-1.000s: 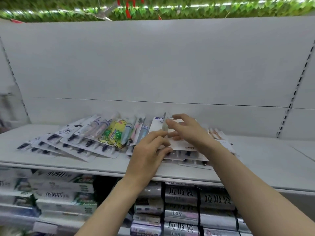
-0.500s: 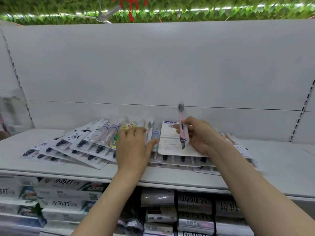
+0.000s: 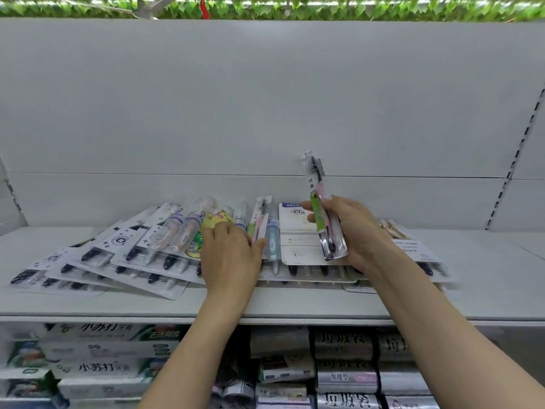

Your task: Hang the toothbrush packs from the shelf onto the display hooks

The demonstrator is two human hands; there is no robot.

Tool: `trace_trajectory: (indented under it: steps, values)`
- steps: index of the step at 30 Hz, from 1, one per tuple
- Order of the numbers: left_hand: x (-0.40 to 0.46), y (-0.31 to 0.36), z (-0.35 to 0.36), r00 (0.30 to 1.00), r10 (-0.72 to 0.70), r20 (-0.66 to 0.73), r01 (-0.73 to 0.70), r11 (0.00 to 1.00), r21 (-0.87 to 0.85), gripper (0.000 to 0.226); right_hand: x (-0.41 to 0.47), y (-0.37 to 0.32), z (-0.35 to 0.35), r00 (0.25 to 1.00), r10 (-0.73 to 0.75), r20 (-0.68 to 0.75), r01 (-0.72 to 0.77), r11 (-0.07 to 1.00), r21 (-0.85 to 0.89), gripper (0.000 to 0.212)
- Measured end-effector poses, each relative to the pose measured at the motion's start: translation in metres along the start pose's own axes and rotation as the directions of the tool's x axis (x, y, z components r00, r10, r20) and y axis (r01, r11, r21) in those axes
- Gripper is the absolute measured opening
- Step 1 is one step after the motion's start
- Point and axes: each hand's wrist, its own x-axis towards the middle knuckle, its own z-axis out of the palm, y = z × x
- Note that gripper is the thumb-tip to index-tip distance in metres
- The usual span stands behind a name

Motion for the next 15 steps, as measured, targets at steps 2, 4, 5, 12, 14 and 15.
trace_trajectory:
  steps: [2,4,5,12,14,15]
  values:
    - [0.001,-0.002,0.003,0.999,-0.017,-0.030,0.014,0.997,-0.082,0.032,-0.003,0.000,0.002,0.999,-0.031,-0.019,0.032,0.999,0.013,0.028]
    - [0.001,-0.003,0.004,0.998,-0.029,-0.058,0.020,0.987,-0.160,0.024,-0.006,0.000,0.005,0.998,-0.052,-0.033,0.052,0.999,0.009,0.026]
    - [0.001,-0.003,0.004,0.997,-0.033,-0.069,0.019,0.982,-0.190,0.022,-0.007,0.000,0.006,0.998,-0.057,-0.037,0.058,0.998,0.011,0.025]
    - [0.003,-0.006,-0.002,0.990,-0.067,-0.122,0.009,0.905,-0.425,0.019,-0.019,0.005,0.017,0.993,-0.105,-0.057,0.110,0.989,0.094,0.024]
    - [0.004,-0.005,-0.007,0.989,-0.094,-0.112,0.026,0.868,-0.496,0.026,-0.022,0.008,0.022,0.991,-0.121,-0.052,0.126,0.985,0.119,0.027]
    - [0.005,-0.005,-0.010,0.988,-0.106,-0.116,0.028,0.844,-0.536,0.023,-0.023,0.010,0.025,0.989,-0.138,-0.049,0.143,0.982,0.120,0.027]
